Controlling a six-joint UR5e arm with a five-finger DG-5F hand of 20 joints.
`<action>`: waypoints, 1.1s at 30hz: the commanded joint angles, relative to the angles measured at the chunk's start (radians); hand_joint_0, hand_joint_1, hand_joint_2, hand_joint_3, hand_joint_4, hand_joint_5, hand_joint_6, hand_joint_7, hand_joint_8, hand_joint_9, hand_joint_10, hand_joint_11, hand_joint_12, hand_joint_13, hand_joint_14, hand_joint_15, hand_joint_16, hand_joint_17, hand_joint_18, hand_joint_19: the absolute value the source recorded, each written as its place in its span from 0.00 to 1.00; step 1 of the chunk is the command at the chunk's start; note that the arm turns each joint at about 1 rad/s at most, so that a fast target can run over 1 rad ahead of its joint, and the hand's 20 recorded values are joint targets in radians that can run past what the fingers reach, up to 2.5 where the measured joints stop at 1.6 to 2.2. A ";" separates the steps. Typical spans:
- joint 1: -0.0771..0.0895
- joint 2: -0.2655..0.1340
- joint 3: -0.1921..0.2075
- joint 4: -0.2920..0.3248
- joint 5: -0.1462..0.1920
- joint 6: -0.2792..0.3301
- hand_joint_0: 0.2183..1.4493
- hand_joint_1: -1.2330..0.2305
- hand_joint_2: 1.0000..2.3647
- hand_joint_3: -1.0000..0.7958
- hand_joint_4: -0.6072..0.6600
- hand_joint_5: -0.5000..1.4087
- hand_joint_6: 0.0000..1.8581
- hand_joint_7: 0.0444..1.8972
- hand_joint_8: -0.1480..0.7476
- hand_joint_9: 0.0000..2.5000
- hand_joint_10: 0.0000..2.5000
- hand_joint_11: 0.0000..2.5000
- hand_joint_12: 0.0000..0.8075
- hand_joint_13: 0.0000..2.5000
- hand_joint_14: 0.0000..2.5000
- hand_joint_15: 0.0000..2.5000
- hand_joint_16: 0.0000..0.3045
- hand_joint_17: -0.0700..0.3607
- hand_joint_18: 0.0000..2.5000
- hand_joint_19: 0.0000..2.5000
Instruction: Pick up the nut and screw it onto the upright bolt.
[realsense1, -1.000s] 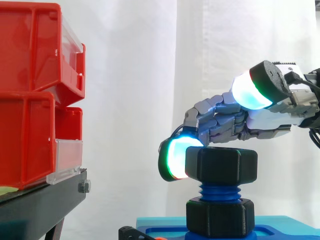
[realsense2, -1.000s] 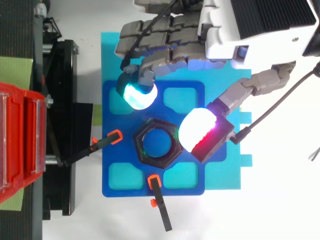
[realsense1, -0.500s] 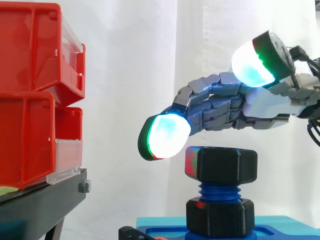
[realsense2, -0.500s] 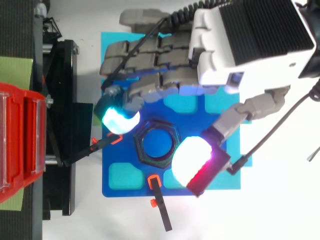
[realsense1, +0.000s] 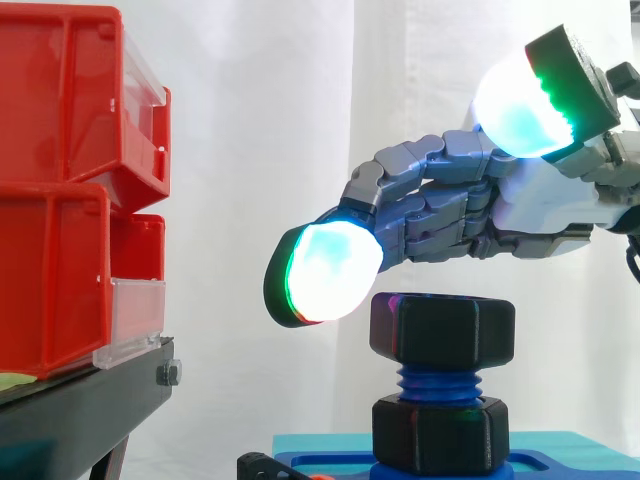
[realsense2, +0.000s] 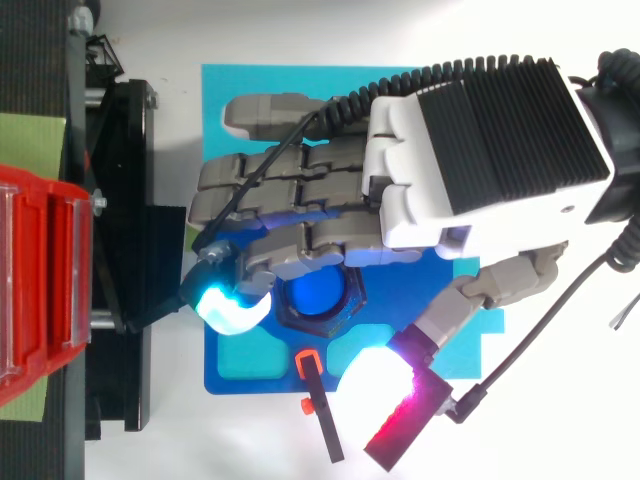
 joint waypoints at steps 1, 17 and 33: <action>0.002 -0.001 0.001 -0.004 -0.003 0.000 0.18 0.75 0.00 0.28 0.61 0.17 0.27 0.34 0.37 0.08 0.00 0.00 0.34 0.04 0.00 0.00 0.11 0.33 0.00 0.00; -0.028 -0.013 -0.001 -0.005 -0.021 -0.012 0.19 0.74 0.00 0.28 0.63 0.18 0.27 0.38 0.40 0.10 0.00 0.00 0.30 0.06 0.00 0.00 0.09 0.30 0.00 0.00; -0.069 -0.013 -0.001 -0.002 -0.056 -0.027 0.19 0.72 0.00 0.28 0.65 0.19 0.27 0.45 0.42 0.12 0.00 0.00 0.28 0.08 0.00 0.00 0.07 0.28 0.00 0.00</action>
